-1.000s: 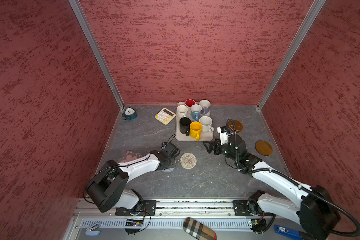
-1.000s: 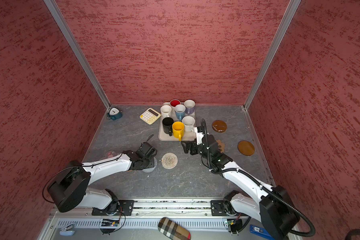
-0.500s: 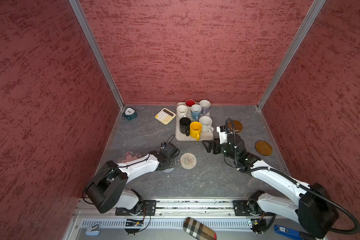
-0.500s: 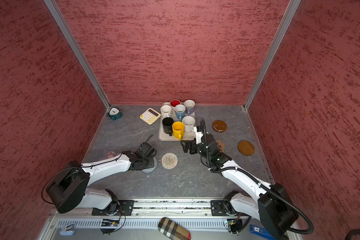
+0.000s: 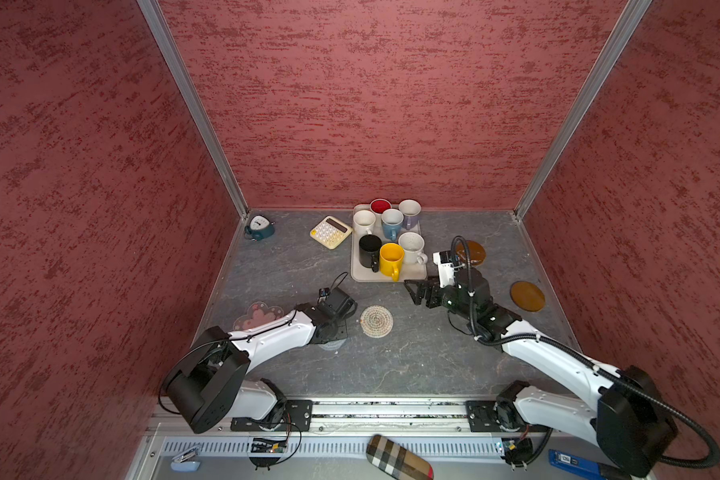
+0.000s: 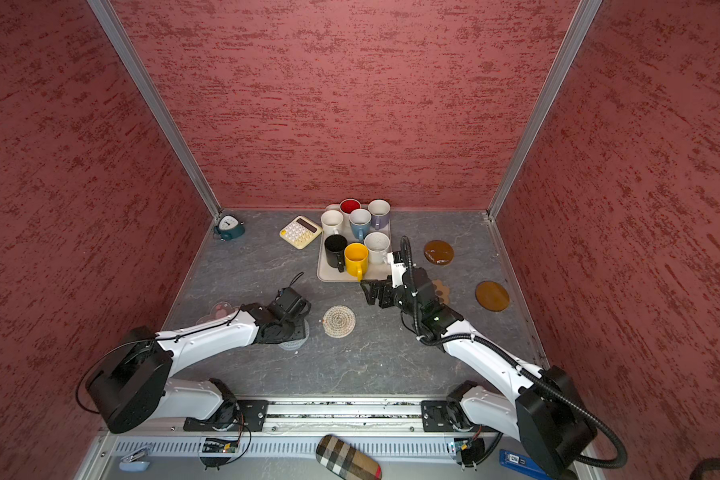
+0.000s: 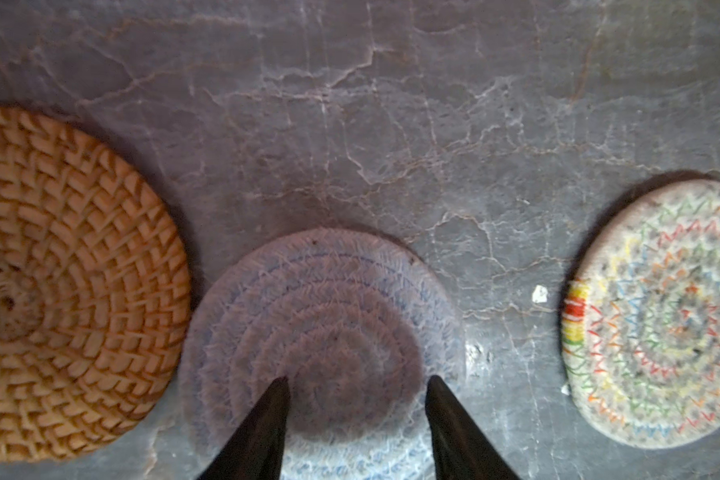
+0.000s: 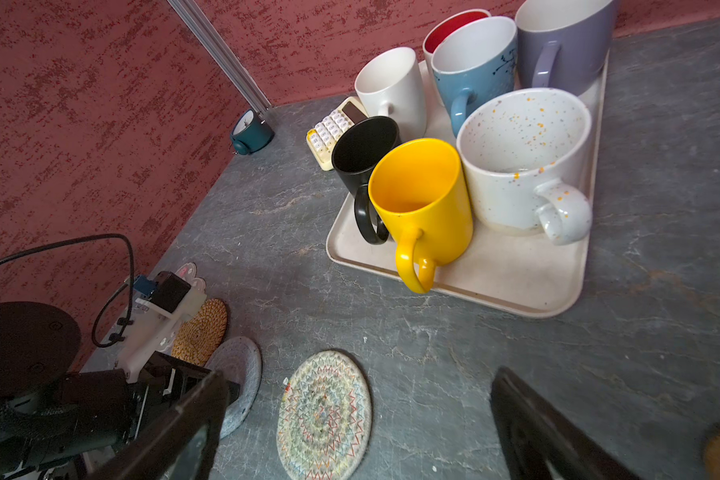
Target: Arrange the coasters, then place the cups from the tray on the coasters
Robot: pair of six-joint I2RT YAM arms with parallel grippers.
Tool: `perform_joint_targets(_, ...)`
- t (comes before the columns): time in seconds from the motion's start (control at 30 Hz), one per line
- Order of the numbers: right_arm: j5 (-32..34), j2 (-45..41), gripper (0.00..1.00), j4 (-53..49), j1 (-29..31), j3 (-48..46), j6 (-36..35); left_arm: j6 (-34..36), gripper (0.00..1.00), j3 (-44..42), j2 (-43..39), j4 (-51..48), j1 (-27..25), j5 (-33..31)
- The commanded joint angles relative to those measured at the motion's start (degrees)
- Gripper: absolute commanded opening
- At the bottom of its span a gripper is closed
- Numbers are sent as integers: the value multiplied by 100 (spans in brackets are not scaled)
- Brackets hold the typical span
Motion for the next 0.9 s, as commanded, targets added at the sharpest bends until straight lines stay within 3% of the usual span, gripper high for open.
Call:
perform_joint_targets(0.0,-38,-30,99,178,-34,156,31,-77,59,-136,115,-622,23,163)
perform_joint_targets(0.67,-25,-189,99,38,-34,113,-2,129,60,408,503,-324,161,369)
perform_joint_targets(0.87,-378,-37,98,-238,-30,270,-179,287,65,696,552,-316,220,442)
